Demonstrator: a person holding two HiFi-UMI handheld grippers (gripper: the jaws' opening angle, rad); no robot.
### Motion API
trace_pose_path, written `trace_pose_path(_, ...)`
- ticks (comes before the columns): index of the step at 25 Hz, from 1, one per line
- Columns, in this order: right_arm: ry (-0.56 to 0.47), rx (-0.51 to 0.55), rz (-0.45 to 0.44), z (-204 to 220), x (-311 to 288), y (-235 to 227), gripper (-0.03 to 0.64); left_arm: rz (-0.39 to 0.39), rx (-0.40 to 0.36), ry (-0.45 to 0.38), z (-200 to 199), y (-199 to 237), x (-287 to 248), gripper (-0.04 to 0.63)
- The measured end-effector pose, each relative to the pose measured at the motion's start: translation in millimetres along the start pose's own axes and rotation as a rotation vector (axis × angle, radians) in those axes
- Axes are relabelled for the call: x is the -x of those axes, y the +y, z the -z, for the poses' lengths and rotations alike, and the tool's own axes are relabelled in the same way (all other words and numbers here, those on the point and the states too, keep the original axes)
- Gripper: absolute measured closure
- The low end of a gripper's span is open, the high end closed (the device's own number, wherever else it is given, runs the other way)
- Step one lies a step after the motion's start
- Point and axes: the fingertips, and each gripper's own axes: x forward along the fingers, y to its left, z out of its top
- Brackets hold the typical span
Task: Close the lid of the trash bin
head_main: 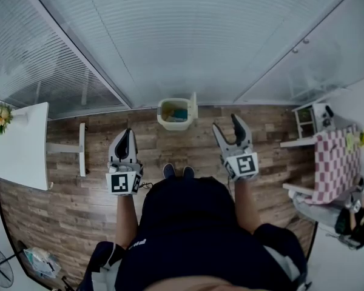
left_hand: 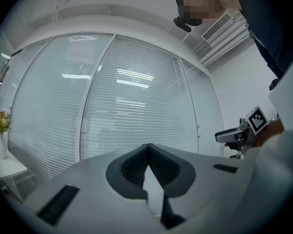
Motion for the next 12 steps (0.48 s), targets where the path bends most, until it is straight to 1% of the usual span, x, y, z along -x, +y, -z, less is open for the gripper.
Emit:
trace_pose_path(2, 0.003, 0.004, 0.001, 2.7, 1.6, -2.9, 0.360, 0.002, -0.001, 0.001, 0.8, -3.2, -0.5, 0.589)
trace_pose_path(5, 0.018, -0.023, 0.008, 6.7, 3.2, -4.9, 0.356, 0.001, -0.004, 0.003, 1.9, -4.7, -0.3, 0.589)
trace_pose_path(12, 0.024, -0.046, 0.013, 10.5, 0.4, -0.8, 0.350, -0.022, -0.007, 0.008, 7.3, 6.0, 3.3, 0.589)
